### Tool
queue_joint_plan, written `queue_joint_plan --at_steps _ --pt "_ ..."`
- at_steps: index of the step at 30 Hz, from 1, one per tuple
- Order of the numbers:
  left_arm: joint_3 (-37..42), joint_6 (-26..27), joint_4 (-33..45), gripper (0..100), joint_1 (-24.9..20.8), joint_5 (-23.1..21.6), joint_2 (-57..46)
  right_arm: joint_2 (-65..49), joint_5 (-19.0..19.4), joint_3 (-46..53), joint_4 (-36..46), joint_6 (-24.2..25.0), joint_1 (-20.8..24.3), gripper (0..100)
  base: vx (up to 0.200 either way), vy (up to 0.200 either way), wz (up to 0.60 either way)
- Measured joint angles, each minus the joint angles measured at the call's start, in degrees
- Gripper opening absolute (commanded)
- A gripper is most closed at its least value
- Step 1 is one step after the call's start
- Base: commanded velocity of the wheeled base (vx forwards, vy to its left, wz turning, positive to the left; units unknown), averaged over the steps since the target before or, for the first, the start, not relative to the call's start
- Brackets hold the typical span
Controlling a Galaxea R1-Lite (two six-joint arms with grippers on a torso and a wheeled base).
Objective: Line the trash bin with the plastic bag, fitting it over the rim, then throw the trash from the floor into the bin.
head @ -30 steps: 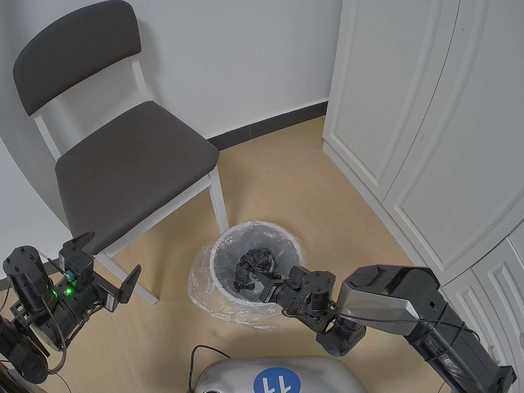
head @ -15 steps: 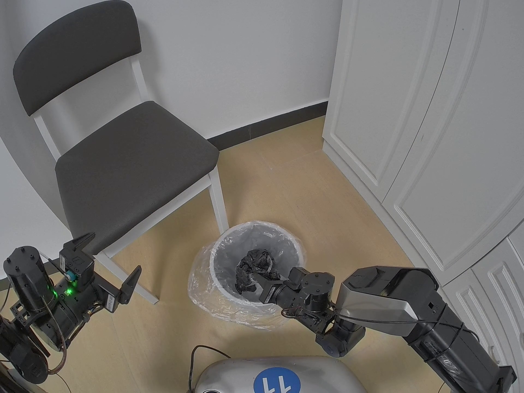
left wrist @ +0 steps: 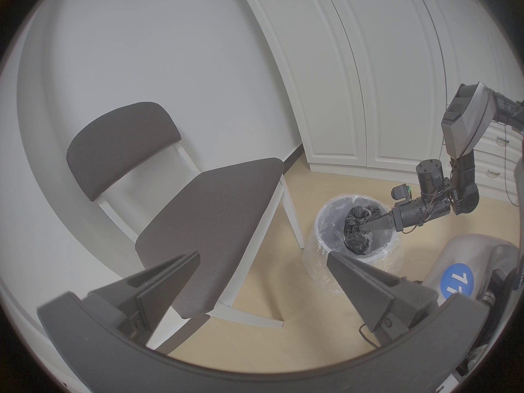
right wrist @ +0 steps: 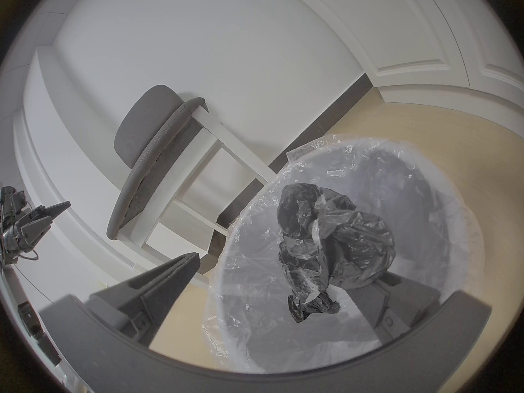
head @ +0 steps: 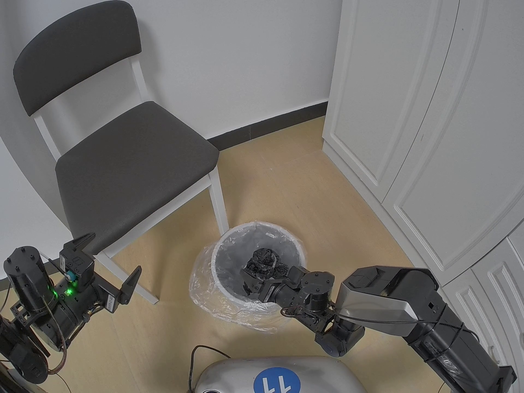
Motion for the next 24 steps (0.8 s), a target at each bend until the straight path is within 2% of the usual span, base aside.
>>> queue_joint_plan --at_steps 7,20,24 --pt "0.00 0.02 0.00 100 -0.20 0.00 0.00 -0.85 -0.24 0.55 0.57 -3.23 -0.07 100 0.000 0.000 0.00" --pt "-0.02 0.02 -0.28 100 -0.26 0.00 -0.11 -7.34 -0.57 7.44 0.28 -14.97 1.88 100 0.000 0.000 0.00" --pt "-0.02 0.02 -0.28 100 -0.26 0.00 -0.13 -8.30 -0.28 8.52 0.24 -20.64 2.13 100 0.000 0.000 0.00"
